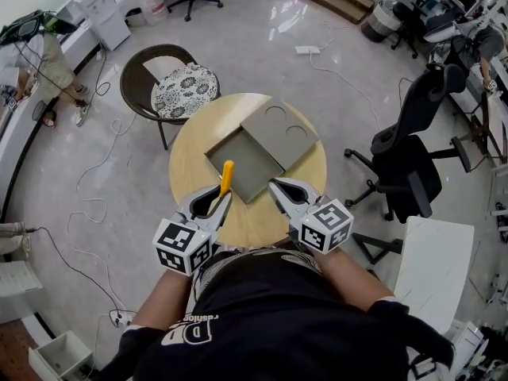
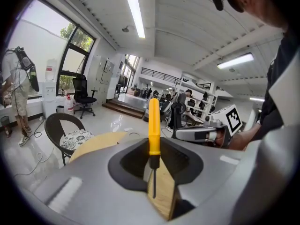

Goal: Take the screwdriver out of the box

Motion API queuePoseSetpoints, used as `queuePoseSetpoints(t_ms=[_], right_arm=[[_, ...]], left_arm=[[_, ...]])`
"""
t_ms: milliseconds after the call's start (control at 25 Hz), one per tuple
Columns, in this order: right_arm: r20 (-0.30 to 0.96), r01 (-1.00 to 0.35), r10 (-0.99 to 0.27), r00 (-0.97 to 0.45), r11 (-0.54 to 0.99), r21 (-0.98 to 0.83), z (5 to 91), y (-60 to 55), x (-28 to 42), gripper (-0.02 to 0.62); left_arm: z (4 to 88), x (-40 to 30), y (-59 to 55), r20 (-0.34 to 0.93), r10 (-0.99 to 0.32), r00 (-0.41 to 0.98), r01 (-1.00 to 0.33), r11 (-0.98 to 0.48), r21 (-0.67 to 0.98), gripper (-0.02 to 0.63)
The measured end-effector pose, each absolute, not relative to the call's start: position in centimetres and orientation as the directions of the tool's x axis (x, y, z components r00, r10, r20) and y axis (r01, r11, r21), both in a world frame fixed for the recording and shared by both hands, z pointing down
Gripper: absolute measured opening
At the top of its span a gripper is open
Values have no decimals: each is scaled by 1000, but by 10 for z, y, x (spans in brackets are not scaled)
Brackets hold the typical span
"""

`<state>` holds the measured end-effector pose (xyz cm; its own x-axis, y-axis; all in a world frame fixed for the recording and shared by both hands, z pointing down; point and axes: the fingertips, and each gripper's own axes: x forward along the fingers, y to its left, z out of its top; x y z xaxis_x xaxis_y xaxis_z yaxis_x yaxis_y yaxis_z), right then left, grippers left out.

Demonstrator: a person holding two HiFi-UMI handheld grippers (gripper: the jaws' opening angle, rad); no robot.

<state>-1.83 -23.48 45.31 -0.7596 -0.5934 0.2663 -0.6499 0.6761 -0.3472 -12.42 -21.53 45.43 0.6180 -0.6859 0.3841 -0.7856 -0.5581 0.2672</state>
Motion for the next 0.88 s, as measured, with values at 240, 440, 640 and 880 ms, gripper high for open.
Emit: queuePoseSetpoints(t_ms=[240, 440, 640, 880], right_arm=[[273, -646, -586, -763, 681, -344, 455, -233, -18, 0], [274, -645, -584, -764, 684, -341, 454, -234, -19, 0], [278, -645, -582, -764, 686, -337, 454, -233, -18, 0], [280, -641, -577, -768, 691, -335, 455, -234, -20, 0]], left_arm=[[455, -121, -215, 383, -682, 623, -781, -568, 260, 138], [454, -120, -216, 385, -681, 623, -781, -571, 254, 138], [453, -119, -215, 388, -678, 625, -779, -574, 252, 138], [453, -118, -216, 391, -676, 625, -779, -577, 247, 138]])
